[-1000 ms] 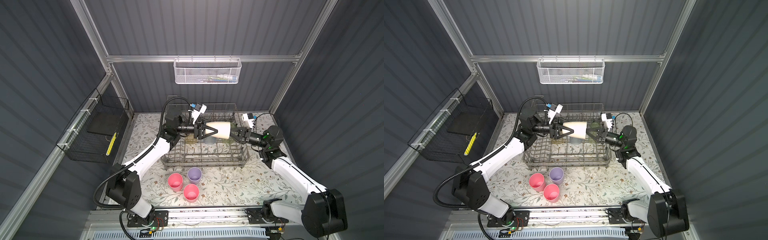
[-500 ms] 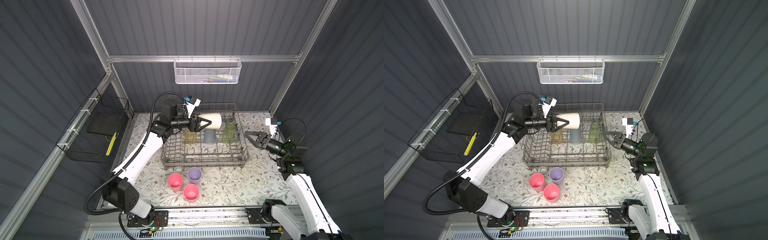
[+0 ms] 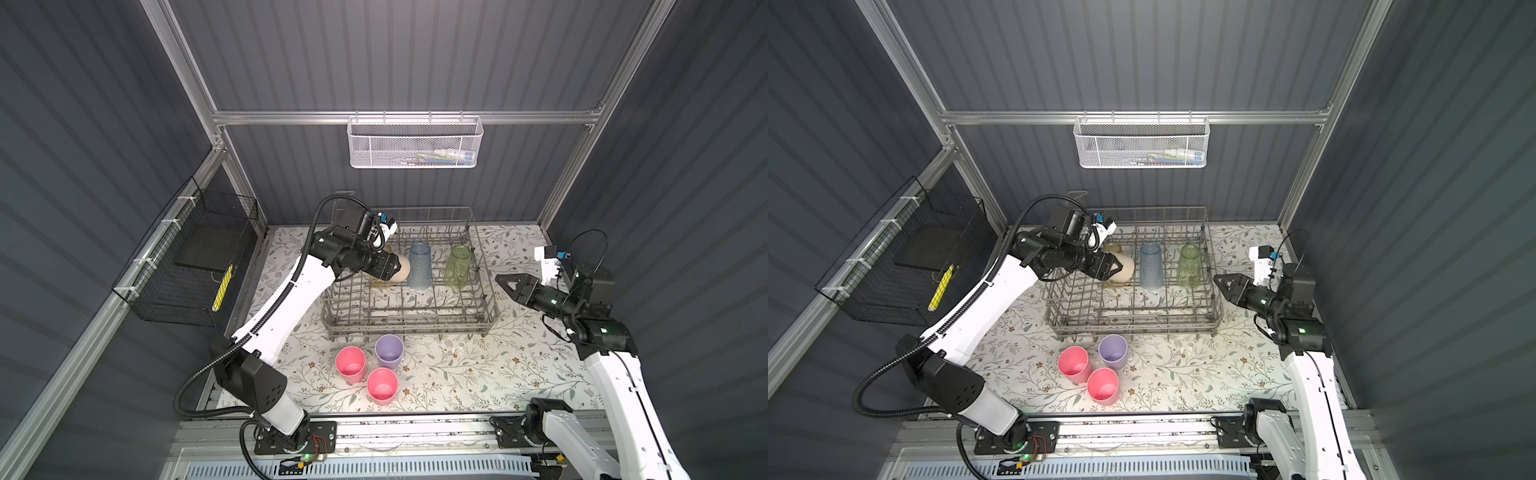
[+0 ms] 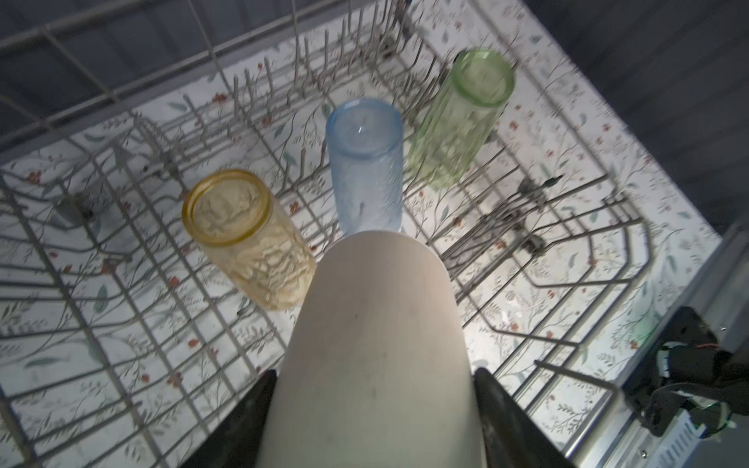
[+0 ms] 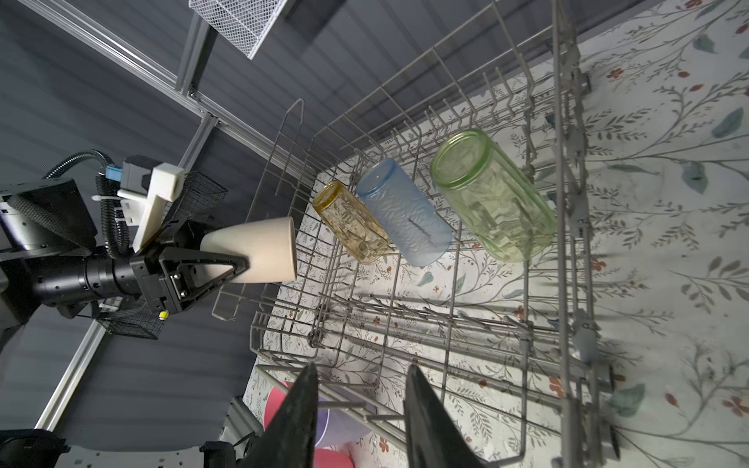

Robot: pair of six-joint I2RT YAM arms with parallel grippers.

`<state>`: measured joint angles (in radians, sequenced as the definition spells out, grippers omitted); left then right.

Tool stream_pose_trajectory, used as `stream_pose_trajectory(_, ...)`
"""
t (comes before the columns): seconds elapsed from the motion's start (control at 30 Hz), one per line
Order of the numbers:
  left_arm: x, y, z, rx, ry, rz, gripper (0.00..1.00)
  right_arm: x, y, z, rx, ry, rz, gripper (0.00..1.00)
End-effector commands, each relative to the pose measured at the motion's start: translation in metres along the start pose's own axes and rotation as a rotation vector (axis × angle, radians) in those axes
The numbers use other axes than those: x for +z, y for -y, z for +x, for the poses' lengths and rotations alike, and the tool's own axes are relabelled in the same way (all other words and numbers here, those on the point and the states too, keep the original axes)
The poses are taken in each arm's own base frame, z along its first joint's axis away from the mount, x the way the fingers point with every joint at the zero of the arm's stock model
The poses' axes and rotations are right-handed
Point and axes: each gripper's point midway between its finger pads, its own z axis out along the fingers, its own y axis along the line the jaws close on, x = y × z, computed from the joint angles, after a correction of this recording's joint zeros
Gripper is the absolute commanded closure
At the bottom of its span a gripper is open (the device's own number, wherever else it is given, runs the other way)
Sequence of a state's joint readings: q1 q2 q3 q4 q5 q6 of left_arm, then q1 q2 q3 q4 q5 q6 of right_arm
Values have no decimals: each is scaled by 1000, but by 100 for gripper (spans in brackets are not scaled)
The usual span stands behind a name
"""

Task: Load cups into a dish rack
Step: Place the cup upside down at the dish rack.

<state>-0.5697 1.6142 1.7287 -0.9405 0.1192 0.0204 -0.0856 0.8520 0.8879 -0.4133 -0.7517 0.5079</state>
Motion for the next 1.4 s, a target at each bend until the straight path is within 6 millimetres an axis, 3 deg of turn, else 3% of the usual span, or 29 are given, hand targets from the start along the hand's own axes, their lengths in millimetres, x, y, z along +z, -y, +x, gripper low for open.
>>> stream_pose_trajectory(0.0, -5, -16, 34, 31, -155, -132, 43, 2, 12, 7, -12, -15, 33, 62)
stream_pose_trajectory(0.33, 9, -16, 69, 34, -284, -139, 44, 8, 18, 12, 4, -33, 28, 62)
stream_pose_trajectory(0.7, 49, -9, 84, 38, -359, -90, 44, 10, 22, 14, 11, -36, 31, 62)
stream_pose_trajectory(1.37, 113, -27, 127, 35, -551, -162, 41, 17, 32, 24, 42, -71, 34, 61)
